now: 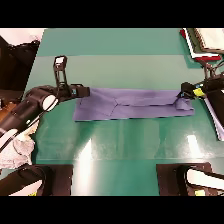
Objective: Fold the shirts.
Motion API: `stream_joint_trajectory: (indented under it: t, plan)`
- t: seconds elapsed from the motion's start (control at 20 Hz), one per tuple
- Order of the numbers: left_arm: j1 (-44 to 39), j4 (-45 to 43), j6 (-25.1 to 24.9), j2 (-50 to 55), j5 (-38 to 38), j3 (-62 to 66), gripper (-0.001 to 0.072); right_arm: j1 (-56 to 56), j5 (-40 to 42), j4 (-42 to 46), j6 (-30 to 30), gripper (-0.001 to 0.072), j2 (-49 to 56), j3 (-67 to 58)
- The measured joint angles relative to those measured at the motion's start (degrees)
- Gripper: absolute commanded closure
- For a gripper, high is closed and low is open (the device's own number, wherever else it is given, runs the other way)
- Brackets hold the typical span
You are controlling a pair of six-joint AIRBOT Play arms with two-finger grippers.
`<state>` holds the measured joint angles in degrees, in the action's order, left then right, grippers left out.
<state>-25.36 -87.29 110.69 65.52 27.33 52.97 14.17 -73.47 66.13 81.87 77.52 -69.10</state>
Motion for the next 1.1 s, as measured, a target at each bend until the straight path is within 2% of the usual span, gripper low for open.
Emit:
stream_joint_trajectory:
  t: [0.15,0.2,0.25,0.3,0.35,0.5,0.65,0.7,0.75,0.8,0.85,0.9,1.1]
  plan:
    - [1.51,-0.76,-0.07,5.33,-0.52,4.15,0.0682,-0.46,0.35,0.00,-0.02,0.0692,3.72,-3.26]
    - [2.34,-0.76,-0.07,6.43,-0.33,5.16,0.0628,-0.46,0.72,0.00,-0.02,0.0674,4.50,-4.02]
    - [3.34,-0.76,-0.09,7.28,-0.31,6.12,0.0363,-0.44,1.01,0.00,-0.02,0.0465,5.01,-4.63]
    - [4.33,-0.74,-0.07,7.87,-0.04,6.91,0.0130,-0.35,1.57,-0.02,-0.09,0.0232,5.44,-5.33]
    - [5.27,-0.63,-0.07,8.35,0.72,7.74,0.0079,-0.11,1.97,-0.07,-0.17,0.0153,5.70,-6.05]
    - [6.88,0.13,-0.11,9.07,4.50,10.12,0.0080,1.42,1.14,-0.15,-0.96,0.0152,6.14,-9.09]
    - [7.56,0.90,-0.20,9.29,8.85,11.63,0.0082,4.59,-3.43,-0.17,-2.84,0.0152,6.32,-10.91]
    - [7.67,1.36,-0.17,9.31,10.54,11.89,0.0179,6.01,-4.74,-0.15,-3.67,0.0142,6.36,-10.82]
    - [7.76,1.88,-0.17,9.35,11.82,12.11,0.0460,7.56,-5.88,-0.15,-4.52,0.0106,6.40,-10.32]
    - [7.80,2.29,-0.17,9.35,13.53,12.24,0.0682,9.40,-7.13,-0.20,-5.57,0.0106,6.40,-9.35]
    - [7.82,2.69,-0.20,9.38,14.82,12.33,0.0674,11.41,-7.67,-0.35,-6.67,0.0095,6.40,-8.02]
    - [7.85,2.91,-0.26,9.35,15.80,12.41,0.0674,13.33,-8.04,-0.81,-7.85,0.0045,6.43,-6.58]
    - [7.89,5.31,-1.88,9.40,18.67,12.52,0.0674,20.72,-8.79,-5.38,-14.84,0.0034,6.43,0.17]
